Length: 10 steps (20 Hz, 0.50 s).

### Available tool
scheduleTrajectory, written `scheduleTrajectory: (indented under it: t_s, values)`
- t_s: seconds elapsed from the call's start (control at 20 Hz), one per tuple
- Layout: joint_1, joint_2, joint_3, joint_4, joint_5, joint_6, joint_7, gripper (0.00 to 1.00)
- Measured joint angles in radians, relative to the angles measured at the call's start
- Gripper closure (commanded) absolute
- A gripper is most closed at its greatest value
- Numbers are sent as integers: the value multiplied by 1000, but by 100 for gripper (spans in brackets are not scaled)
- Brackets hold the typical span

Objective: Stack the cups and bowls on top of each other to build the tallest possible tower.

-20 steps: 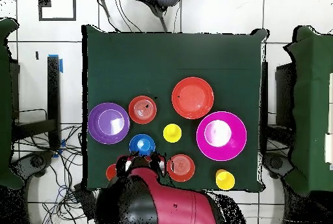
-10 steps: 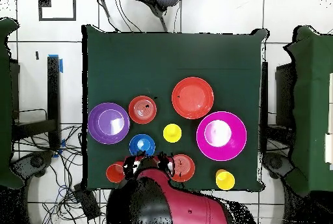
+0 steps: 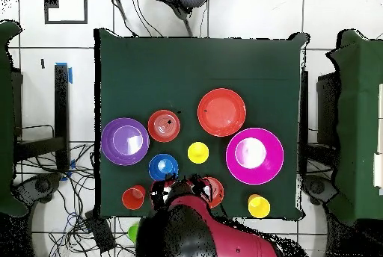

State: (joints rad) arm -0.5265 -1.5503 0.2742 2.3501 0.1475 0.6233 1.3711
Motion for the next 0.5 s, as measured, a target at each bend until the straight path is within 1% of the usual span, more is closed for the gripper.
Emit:
scheduleTrajectory:
  t_s: [0.1, 0.3, 0.35, 0.5]
  values:
    - [-5, -6, 0, 0, 6, 4, -22, 0]
    - [-1, -4, 0, 0, 26, 4, -24, 0]
    - [8, 0, -1, 0, 39, 4, -24, 0]
    - [35, 8, -2, 0, 42, 4, -17, 0]
